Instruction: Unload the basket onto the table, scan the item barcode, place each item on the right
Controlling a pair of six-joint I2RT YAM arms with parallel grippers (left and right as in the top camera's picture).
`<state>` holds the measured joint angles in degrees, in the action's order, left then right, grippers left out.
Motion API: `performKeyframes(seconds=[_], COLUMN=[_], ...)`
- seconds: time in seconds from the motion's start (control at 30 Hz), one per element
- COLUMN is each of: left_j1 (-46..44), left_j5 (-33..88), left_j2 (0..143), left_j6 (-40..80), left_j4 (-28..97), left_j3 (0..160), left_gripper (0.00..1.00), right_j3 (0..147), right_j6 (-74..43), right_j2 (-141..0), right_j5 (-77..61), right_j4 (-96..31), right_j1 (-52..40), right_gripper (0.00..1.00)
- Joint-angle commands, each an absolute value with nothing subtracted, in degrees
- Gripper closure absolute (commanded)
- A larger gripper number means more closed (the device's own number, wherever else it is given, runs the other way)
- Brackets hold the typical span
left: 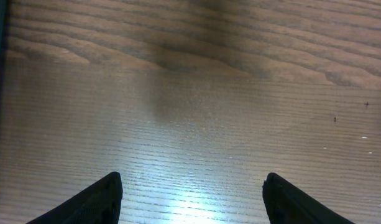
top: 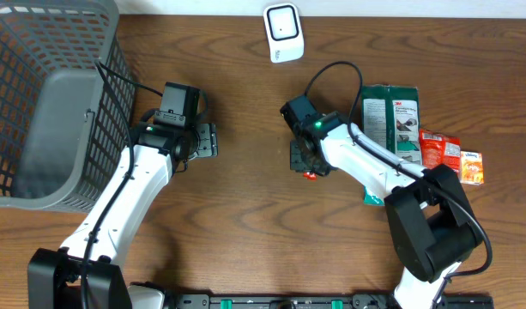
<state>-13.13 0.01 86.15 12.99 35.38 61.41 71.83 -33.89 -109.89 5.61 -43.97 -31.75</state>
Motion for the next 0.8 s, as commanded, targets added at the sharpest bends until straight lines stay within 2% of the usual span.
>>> performKeyframes(seconds=[0.0, 0.1, 0.27, 0.3, 0.77], left_j1=[-12.93, -12.93, -12.93, -12.93, -12.93], left_j5=[-0.71, -0.71, -0.71, -0.71, -0.73], left_j2=[85.62, 85.62, 85.62, 85.62, 85.62], left_j6=[12.08, 12.08, 12.08, 12.08, 12.08], left_j4=[35.33, 35.33, 35.33, 35.33, 35.35], left_j3=[60.82, 60.82, 60.82, 60.82, 60.82], left_gripper=[0.26, 0.27, 0.26, 0.27, 0.26], right_j3=[68.93, 67.77, 67.72, 67.72, 69.52], right_j6=[-34.26, -34.26, -34.2, -34.15, -25.85], right_j2=[-109.95, -109.95, -109.95, -109.95, -102.8], right_j5=[5.45, 5.54, 5.76, 5.76, 4.67], right_j4=[-41.91, -40.86, -40.86, -40.86, -44.6], right_j1=[-31.59, -31.59, -31.57, -31.55, -31.64], right_gripper=[0.73, 0.75, 0.98, 0.99, 0.99])
